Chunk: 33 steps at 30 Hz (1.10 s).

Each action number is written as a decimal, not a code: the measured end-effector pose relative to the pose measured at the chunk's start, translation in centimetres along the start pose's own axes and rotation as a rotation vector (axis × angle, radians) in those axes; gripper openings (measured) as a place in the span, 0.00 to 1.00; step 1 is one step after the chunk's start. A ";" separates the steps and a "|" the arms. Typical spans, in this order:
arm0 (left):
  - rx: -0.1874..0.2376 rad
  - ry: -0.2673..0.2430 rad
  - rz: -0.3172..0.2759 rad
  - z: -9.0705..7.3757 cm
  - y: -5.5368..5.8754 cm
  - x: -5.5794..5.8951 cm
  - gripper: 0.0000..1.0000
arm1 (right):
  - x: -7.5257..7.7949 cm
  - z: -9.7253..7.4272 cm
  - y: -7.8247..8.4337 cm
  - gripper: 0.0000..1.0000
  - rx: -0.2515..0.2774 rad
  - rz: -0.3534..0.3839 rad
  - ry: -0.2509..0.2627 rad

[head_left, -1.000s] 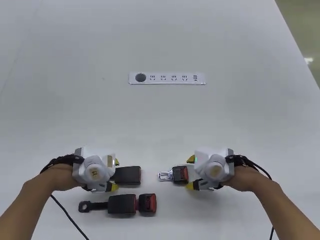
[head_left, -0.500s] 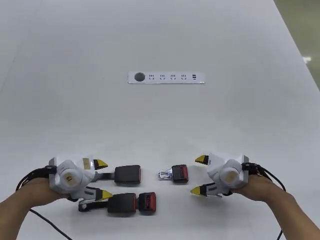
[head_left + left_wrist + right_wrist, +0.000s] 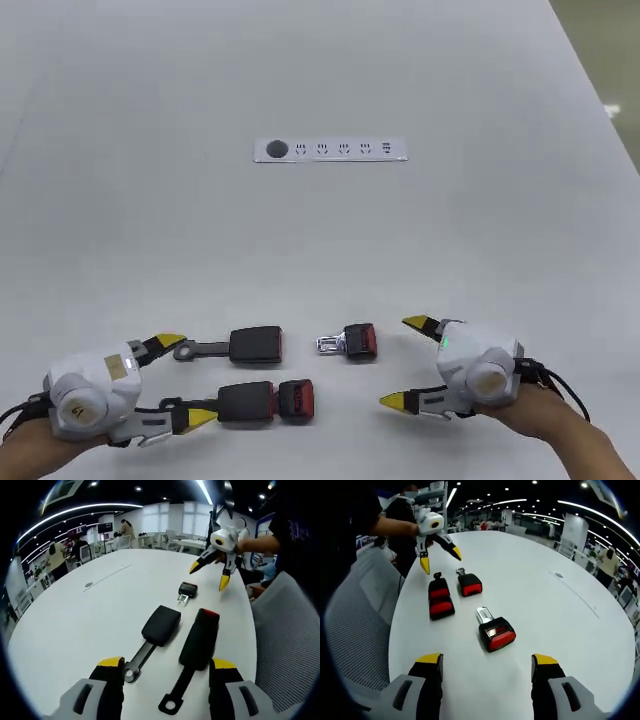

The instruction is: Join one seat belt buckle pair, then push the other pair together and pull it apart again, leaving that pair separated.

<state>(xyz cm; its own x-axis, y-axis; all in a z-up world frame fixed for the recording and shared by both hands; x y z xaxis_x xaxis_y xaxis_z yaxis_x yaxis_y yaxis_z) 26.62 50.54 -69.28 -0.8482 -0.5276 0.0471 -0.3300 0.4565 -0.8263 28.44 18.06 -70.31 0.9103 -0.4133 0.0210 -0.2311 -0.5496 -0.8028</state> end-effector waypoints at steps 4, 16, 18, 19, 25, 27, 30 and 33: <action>0.024 -0.042 -0.020 -0.2 0.6 0.8 0.75 | -0.8 -0.4 -0.2 0.76 0.036 0.026 0.035; 0.111 -0.151 -0.084 -1.3 1.2 3.3 0.87 | -2.2 -1.3 -0.4 0.85 0.100 0.059 0.094; 0.116 -0.167 -0.090 -1.3 1.3 3.7 0.88 | -2.4 -1.3 -0.5 0.87 0.112 0.066 0.107; 0.118 -0.169 -0.090 -1.3 1.3 4.0 0.89 | -2.5 -1.3 -0.5 0.87 0.115 0.071 0.109; 0.106 -0.160 -0.086 -1.3 1.3 4.8 0.94 | -3.8 -1.1 -0.3 0.94 0.135 0.100 0.110; 0.112 -0.172 -0.084 -1.5 1.1 4.6 0.97 | -4.1 -1.2 -0.2 0.98 0.145 0.113 0.120; 0.134 -0.194 -0.100 -2.0 1.0 4.5 1.00 | -4.4 -1.5 -0.3 0.99 0.160 0.117 0.132; 0.128 -0.203 -0.109 -2.2 1.2 4.6 1.00 | -4.7 -1.8 -0.5 0.99 0.169 0.126 0.132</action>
<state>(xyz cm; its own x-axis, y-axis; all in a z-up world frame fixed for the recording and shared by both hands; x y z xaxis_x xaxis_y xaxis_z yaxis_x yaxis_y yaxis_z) 21.35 50.24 -68.84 -0.7058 -0.7074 0.0375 -0.3490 0.3012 -0.8874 23.70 18.96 -68.97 0.8224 -0.5687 -0.0171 -0.2695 -0.3630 -0.8920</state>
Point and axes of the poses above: the centre of the closed fingertips' face, and the gripper's own axes: z roughly forward along the fingers, x roughly to its right, y roughly out of its underside, the point moved 6 cm from there along -z, roughly backward along the fingers, and after that the axes turned 8 degrees about x, right-handed, at the moved point
